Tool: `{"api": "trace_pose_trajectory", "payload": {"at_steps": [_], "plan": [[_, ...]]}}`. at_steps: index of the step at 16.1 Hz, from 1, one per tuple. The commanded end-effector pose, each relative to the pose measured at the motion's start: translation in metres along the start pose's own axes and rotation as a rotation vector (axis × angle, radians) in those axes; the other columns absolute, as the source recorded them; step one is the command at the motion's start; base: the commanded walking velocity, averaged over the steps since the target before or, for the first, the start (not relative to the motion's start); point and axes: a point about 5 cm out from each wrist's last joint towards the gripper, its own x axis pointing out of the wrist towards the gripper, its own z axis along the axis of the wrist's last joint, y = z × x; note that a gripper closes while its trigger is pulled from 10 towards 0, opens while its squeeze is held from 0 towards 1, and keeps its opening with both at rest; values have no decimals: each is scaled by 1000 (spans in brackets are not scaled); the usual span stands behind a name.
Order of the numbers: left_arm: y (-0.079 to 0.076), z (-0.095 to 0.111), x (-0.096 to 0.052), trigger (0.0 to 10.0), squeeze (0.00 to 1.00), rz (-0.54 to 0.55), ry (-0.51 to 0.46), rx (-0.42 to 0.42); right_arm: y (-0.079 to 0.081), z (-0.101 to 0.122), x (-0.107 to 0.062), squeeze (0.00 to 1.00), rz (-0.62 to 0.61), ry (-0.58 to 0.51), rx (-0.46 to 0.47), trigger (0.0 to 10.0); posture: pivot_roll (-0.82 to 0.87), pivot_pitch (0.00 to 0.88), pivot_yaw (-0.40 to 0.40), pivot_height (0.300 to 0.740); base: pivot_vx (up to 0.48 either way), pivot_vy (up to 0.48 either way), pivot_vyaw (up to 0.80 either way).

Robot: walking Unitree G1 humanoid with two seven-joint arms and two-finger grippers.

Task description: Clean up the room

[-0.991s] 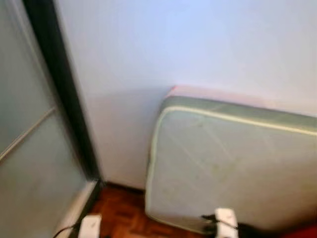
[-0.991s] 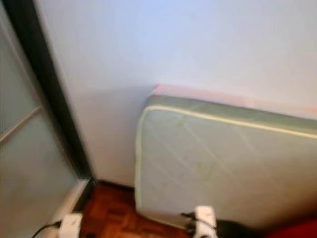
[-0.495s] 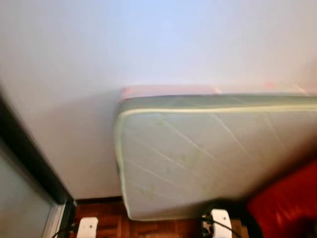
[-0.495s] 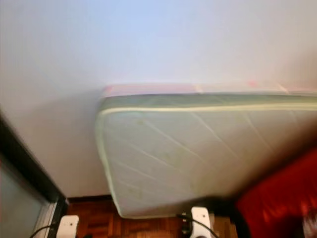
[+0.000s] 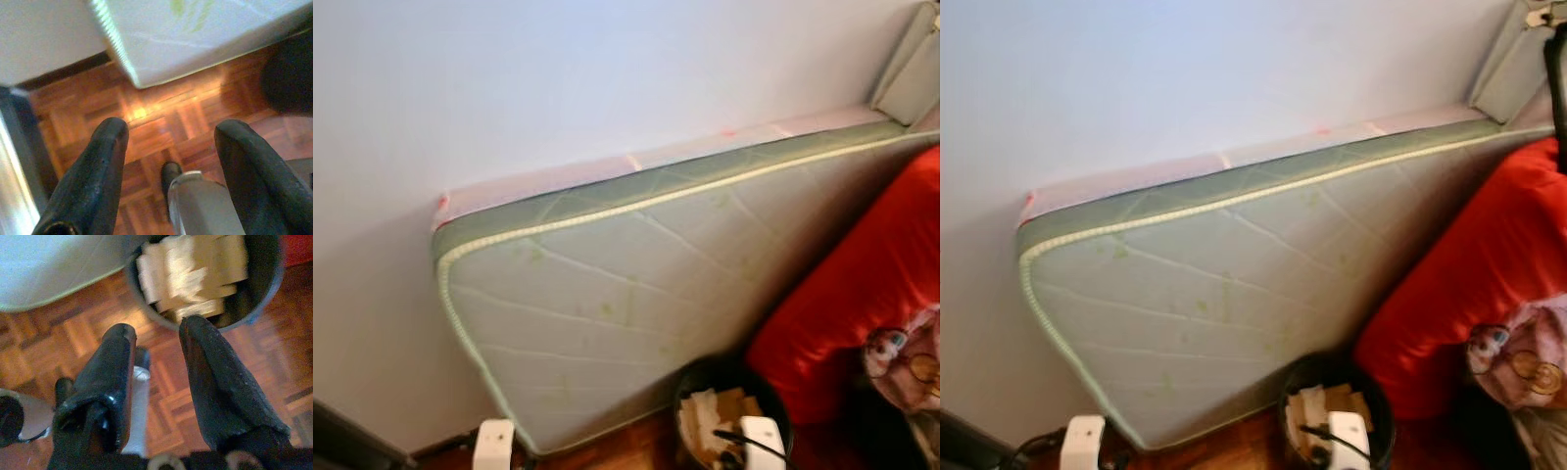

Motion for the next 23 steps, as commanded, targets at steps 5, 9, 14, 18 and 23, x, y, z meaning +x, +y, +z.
{"api": "trace_pose_trajectory", "payload": {"at_steps": [5, 9, 14, 18, 23], "plan": [[6, 34, 8, 10000, 0, 66, -45, -145, -17, 9, 0, 0, -29, 38, 120, 10000, 119, 0, -92, 740, 0, 0, -788], [5, 33, 8, 10000, 0, 71, -47, -146, -17, 8, -1, 0, -33, 25, 148, 10000, 118, 0, -91, 740, 0, 0, -194], [6, 33, 8, 10000, 0, 68, -48, -127, -18, 8, -1, 0, -38, 23, 139, 10000, 118, 0, -90, 740, 0, 0, 0], [5, 33, 8, 10000, 0, 66, -52, -103, -19, 7, -1, 0, -37, 38, 108, 10000, 117, 0, -92, 740, 0, 0, -264], [5, 33, 8, 10000, 0, 67, -50, -116, -19, 9, -1, 0, -28, 33, 96, 10000, 118, 0, -99, 740, 0, 0, -731]]}}
